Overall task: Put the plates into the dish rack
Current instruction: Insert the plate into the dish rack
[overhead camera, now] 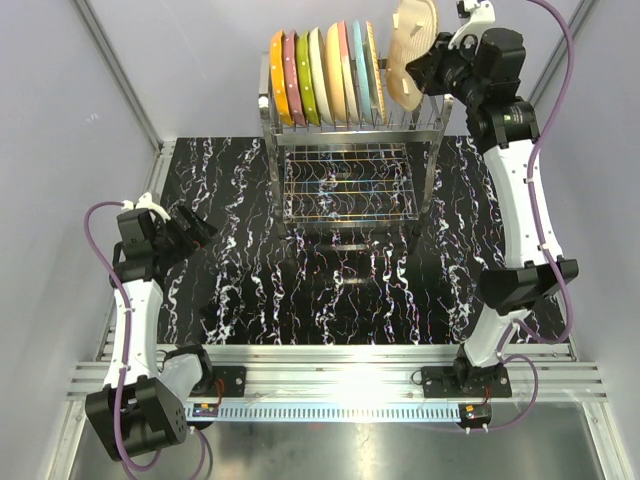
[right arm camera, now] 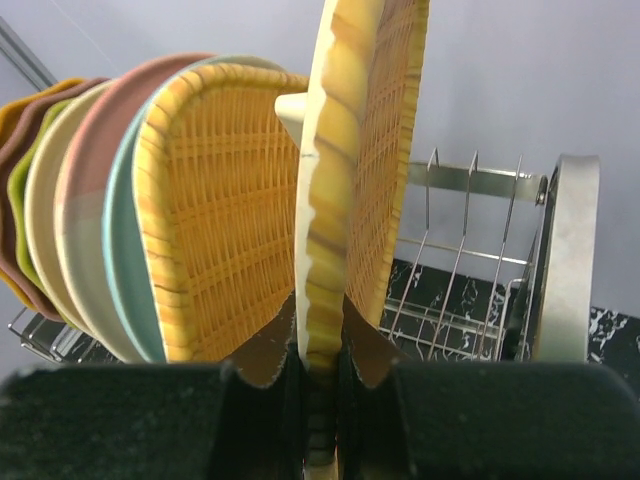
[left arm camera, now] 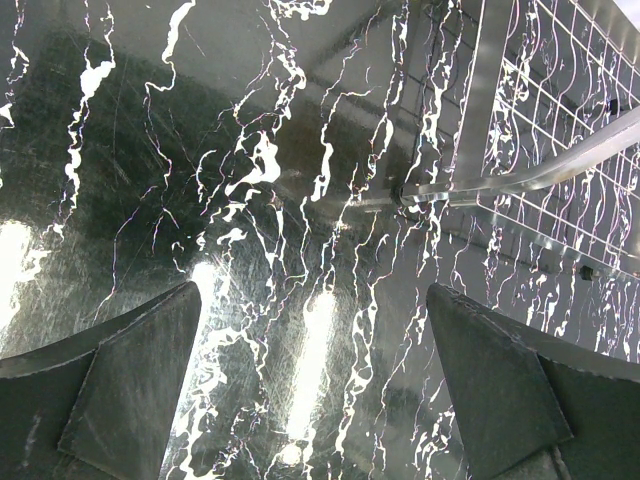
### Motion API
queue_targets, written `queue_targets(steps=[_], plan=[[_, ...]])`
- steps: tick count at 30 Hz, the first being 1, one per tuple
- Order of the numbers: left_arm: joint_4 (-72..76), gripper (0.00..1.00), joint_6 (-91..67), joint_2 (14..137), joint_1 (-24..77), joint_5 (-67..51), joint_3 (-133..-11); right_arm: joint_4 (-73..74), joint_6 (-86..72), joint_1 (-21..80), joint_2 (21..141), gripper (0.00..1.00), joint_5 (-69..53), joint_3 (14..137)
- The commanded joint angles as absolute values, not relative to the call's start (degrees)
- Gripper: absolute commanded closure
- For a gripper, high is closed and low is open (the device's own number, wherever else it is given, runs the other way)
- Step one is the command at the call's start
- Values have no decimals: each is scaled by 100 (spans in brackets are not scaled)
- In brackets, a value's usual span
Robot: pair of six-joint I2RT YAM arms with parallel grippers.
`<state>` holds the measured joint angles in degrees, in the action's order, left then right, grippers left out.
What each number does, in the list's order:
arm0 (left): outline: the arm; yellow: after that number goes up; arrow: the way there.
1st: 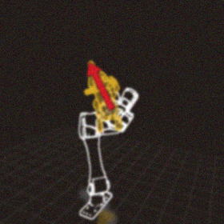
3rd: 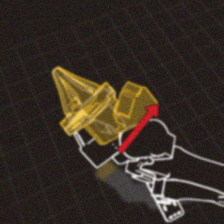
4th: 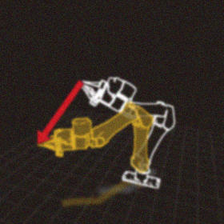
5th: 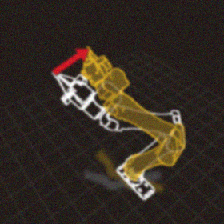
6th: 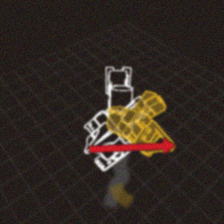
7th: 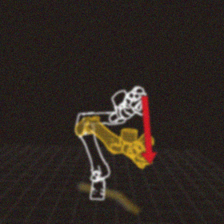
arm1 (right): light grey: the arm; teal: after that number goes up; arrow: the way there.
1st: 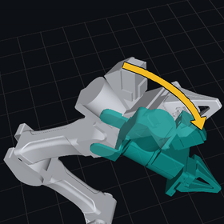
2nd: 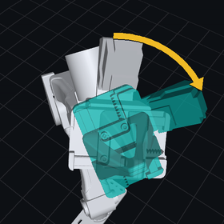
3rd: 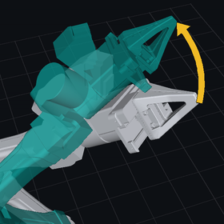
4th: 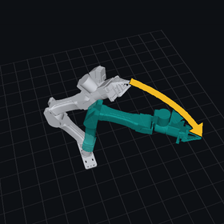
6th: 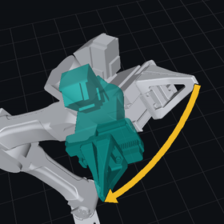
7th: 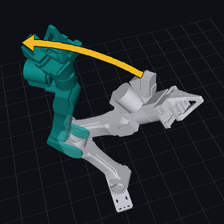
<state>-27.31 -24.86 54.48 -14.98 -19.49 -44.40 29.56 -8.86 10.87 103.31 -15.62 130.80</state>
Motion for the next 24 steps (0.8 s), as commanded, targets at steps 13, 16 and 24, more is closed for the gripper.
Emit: queue_targets(steps=[13,16,24], plan=[[-2496,1,-2461,5423,-1476,-2074,-4439,3252,-589,1503,10582,100,-862,13834],[-2505,1,-2461,5414,-1468,-2083,-4439,3261,-536,1608,10617,100,-782,13834],[-2505,1,-2470,5361,-1415,-2074,-4430,3454,-387,1784,11030,100,-616,14483]])
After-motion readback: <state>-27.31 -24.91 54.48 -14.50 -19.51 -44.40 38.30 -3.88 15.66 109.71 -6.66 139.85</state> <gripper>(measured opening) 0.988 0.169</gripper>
